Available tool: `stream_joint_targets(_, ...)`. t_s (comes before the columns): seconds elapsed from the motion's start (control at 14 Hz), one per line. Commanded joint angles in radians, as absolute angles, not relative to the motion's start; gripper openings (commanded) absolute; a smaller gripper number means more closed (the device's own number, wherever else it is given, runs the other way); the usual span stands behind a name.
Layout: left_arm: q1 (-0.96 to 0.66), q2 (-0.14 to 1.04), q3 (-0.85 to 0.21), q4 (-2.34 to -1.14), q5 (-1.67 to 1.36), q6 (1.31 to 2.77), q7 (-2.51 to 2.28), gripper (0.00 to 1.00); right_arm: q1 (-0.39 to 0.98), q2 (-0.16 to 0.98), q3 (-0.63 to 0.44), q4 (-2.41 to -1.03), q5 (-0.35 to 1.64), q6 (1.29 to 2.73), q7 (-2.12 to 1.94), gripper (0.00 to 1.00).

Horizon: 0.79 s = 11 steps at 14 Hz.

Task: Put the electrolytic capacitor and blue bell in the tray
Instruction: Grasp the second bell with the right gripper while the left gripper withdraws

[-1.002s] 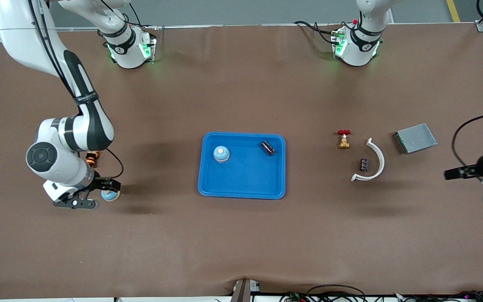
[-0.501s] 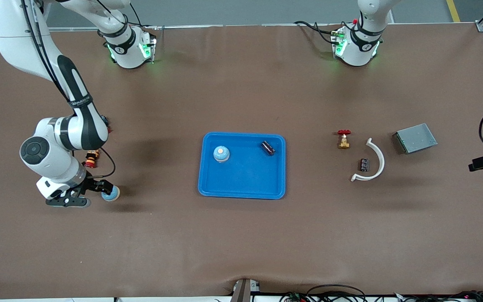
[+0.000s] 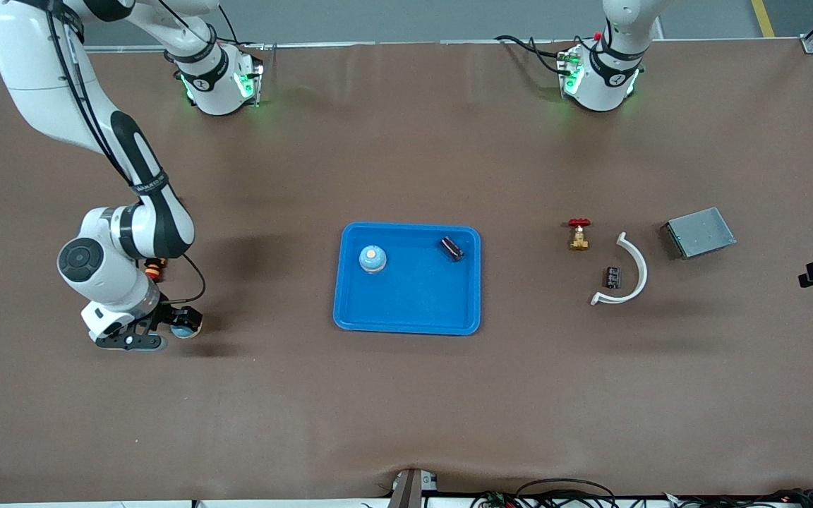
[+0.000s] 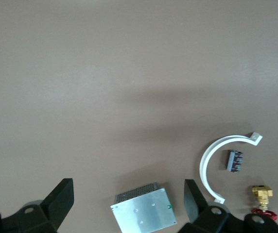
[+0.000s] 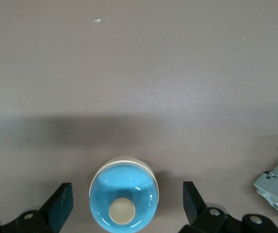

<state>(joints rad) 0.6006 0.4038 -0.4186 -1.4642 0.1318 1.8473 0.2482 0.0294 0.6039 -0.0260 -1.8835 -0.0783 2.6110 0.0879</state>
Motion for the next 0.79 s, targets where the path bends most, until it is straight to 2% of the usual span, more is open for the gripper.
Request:
stream_joint_targets(0.0, 0.566, 0.394, -0.425, -1.468, 0.120, 1.853, 0.213, 1.00, 0.017, 0.621, -0.012, -1.887, -0.064, 2.620, 0.092, 1.00)
stream_joint_targets(0.21, 0.511, 0.400, -0.425, -1.471, 0.124, 1.940, 0.174, 1.00, 0.017, 0.623, -0.012, -1.885, -0.064, 2.619, 0.094, 1.00)
stream_joint_targets(0.43, 0.473, 0.420, -0.425, -1.479, 0.126, 1.957, 0.092, 1.00, 0.017, 0.623, -0.012, -1.885, -0.060, 2.619, 0.095, 1.00)
stream_joint_targets(0.64, 0.436, 0.423, -0.423, -1.515, 0.126, 1.983, 0.081, 1.00, 0.017, 0.623, -0.009, -1.885, -0.058, 2.609, 0.097, 0.25)
stream_joint_targets(0.72, 0.424, 0.414, -0.423, -1.550, 0.126, 2.008, 0.066, 1.00, 0.017, 0.623, -0.009, -1.887, -0.051, 2.609, 0.098, 0.06)
